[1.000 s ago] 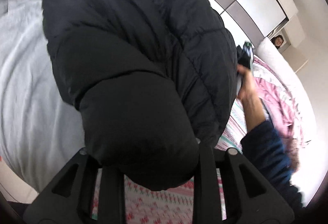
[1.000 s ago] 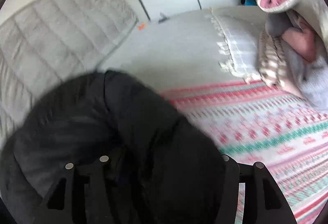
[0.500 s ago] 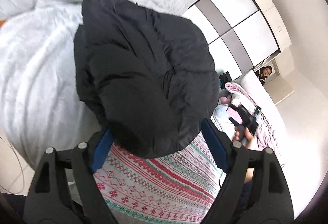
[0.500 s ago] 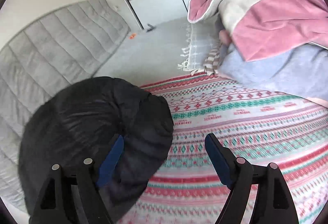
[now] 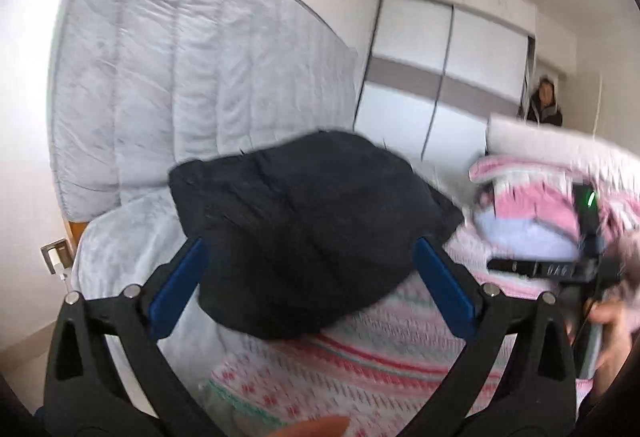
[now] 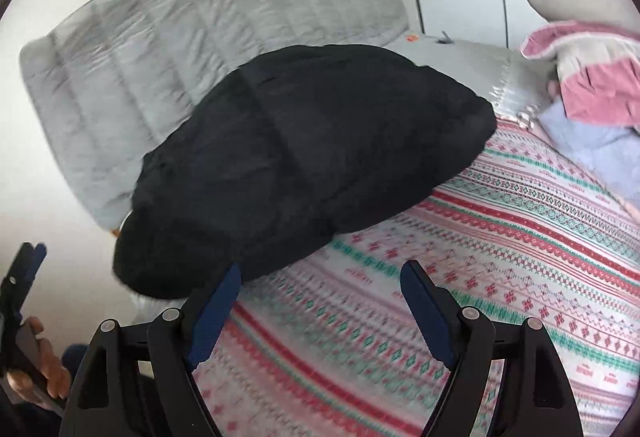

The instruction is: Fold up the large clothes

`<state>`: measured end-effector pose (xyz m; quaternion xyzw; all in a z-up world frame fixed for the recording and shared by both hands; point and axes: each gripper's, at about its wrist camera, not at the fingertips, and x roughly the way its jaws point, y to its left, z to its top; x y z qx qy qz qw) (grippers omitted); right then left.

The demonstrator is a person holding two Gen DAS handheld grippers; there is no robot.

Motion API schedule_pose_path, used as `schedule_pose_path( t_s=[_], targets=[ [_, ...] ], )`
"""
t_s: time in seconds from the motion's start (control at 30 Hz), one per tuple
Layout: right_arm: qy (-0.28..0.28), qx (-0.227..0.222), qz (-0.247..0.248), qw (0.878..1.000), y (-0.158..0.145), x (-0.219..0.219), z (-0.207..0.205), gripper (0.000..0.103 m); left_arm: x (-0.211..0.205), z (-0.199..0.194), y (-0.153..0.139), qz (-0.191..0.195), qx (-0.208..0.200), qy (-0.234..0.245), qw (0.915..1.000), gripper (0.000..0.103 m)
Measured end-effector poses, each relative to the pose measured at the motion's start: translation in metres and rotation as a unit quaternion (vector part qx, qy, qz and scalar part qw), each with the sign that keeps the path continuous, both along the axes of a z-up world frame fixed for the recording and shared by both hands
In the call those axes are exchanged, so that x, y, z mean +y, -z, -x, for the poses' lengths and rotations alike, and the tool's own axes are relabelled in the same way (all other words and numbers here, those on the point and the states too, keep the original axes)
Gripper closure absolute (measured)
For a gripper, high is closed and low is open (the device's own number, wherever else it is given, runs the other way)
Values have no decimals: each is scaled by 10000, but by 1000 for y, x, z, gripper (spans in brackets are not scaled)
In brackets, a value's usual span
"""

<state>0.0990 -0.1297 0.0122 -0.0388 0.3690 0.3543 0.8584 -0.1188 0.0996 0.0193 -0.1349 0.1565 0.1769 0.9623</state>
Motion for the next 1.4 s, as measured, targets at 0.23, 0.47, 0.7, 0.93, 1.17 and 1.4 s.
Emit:
schedule_pose_path(
  t_s=[0.23, 0.47, 0.7, 0.93, 1.17, 1.4],
  targets=[
    [-126, -762, 305, 9965, -11, 0, 53, 19, -41, -30, 16, -265, 1154, -182, 9928, 1],
    [-237, -1114, 333, 9929, -12, -6, 70, 18, -61, -32, 15, -258, 1193, -702, 9900, 1],
    [-111, -1030, 363, 9940, 0, -15, 51, 17, -98, -41, 19, -567, 1207, -886, 9871, 1],
    [-166, -1182, 237, 9926, -12, -27, 58, 17, -123, -45, 22, -678, 1293, -688, 9869, 1],
    [-110, -1220, 357, 9918, -10, -23, 58, 17, -123, -47, 25, -544, 1309, -676, 9876, 1],
    [-123, -1275, 400, 9910, -9, -23, 58, 17, -124, -48, 27, -501, 1315, -732, 9873, 1]
  ],
)
